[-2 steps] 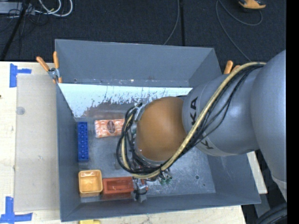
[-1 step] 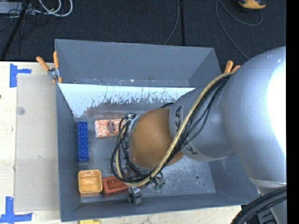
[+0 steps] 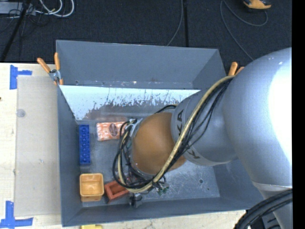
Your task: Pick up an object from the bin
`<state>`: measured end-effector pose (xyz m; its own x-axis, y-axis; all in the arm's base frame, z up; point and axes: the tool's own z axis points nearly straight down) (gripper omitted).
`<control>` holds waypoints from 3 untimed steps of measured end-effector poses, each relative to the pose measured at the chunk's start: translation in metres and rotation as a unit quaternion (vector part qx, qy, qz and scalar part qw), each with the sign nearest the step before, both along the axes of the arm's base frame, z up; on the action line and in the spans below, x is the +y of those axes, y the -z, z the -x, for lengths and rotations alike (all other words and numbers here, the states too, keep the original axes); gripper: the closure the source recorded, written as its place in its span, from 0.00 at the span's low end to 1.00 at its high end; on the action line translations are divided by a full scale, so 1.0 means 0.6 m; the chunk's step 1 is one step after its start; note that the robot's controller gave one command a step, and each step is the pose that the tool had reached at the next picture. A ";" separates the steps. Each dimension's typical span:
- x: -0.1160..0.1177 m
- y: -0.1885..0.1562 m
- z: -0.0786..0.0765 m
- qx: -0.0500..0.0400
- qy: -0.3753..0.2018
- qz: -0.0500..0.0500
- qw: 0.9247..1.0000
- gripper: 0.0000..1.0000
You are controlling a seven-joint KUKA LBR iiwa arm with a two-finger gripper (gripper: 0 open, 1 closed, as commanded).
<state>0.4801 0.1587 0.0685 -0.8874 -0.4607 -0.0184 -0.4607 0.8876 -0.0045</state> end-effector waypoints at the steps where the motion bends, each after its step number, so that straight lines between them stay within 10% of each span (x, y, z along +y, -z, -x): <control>1: 0.001 -0.001 0.000 0.000 -0.004 0.000 1.000 1.00; 3: 0.000 -0.011 0.002 0.001 -0.004 0.000 1.000 1.00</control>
Offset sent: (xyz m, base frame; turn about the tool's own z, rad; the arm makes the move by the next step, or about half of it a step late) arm -0.0001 0.0000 0.0057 0.0000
